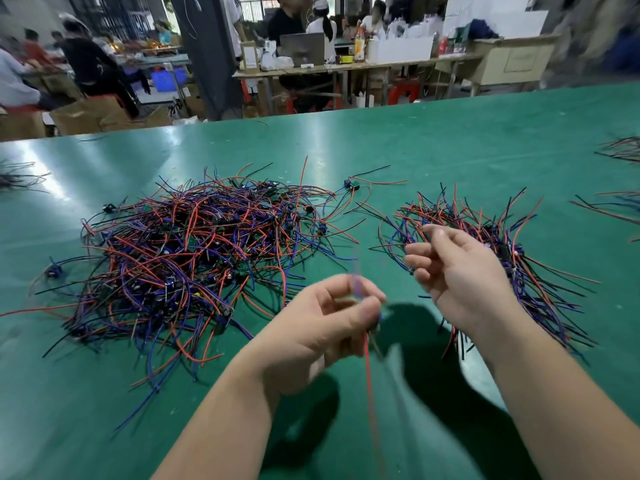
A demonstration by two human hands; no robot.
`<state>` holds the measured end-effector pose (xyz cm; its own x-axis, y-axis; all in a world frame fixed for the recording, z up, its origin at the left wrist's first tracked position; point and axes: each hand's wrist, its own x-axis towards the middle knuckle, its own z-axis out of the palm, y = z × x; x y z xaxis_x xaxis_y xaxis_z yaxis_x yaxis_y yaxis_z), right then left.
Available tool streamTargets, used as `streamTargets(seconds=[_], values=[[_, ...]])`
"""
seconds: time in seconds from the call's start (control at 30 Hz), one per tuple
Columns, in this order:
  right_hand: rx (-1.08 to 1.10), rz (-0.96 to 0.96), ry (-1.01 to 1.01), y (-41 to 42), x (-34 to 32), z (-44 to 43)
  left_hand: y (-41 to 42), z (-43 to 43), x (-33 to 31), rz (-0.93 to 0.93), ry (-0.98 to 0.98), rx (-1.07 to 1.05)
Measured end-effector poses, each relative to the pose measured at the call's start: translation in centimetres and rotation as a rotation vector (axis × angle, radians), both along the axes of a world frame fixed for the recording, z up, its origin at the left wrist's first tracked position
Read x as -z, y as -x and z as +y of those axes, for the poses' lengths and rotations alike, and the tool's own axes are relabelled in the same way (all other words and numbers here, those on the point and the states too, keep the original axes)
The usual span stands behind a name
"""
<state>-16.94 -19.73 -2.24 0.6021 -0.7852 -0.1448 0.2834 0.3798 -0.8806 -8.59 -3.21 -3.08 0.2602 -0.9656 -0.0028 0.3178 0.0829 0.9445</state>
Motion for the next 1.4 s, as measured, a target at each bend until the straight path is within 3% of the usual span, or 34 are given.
streamTargets(seconds=[0.13, 0.23, 0.33, 0.43, 0.5, 0.6, 0.73, 0.83, 0.9, 1.1, 1.2, 1.3, 1.4], values=[[-0.421, 0.275, 0.169, 0.1, 0.6, 1.0, -0.2, -0.8, 0.1, 0.211, 0.223, -0.374], [-0.673, 0.210, 0.173, 0.3, 0.5, 2.3, -0.1, -1.1, 0.3, -0.044, 0.169, -0.657], [-0.619, 0.028, 0.048, 0.0, 0.3, 2.5, 0.4, -1.5, 0.8, -0.312, 0.076, -0.792], [-0.539, 0.017, 0.045, -0.1, 0.5, 2.3, 0.9, -1.7, 1.2, -0.424, 0.053, -0.697], [-0.508, 0.020, 0.058, 0.0, 0.3, 2.1, 1.2, -1.8, 1.3, -0.401, 0.071, -0.566], [-0.442, 0.010, 0.080, 0.2, -0.2, 1.4, 0.7, -1.7, 1.2, -0.148, 0.101, -0.398], [-0.482, 0.124, 0.249, 0.8, -0.3, 0.7, 0.9, -1.7, 0.6, 0.090, -0.039, -0.354], [-0.538, 0.218, 0.402, 0.9, 0.1, 1.1, 1.5, -1.9, 1.0, -0.037, -0.134, -0.372], [-0.457, 0.252, 0.425, 0.8, 0.2, 0.8, 1.4, -1.8, 1.2, -0.060, -0.198, -0.353], [0.053, 0.087, 0.145, 0.9, 0.2, -1.2, 1.4, -0.7, 1.5, -0.225, -0.468, 0.042], [0.212, -0.012, 0.185, 0.4, 0.5, -1.0, 1.2, -0.8, 1.4, -0.223, -0.432, -0.061], [0.280, 0.082, 0.420, 0.3, 0.3, -0.5, 0.3, -1.2, 1.4, -0.149, -0.336, -0.349], [-0.125, 0.232, 0.756, 0.5, 0.4, 1.3, -0.3, -1.5, 1.6, -0.081, -0.248, -0.543]])
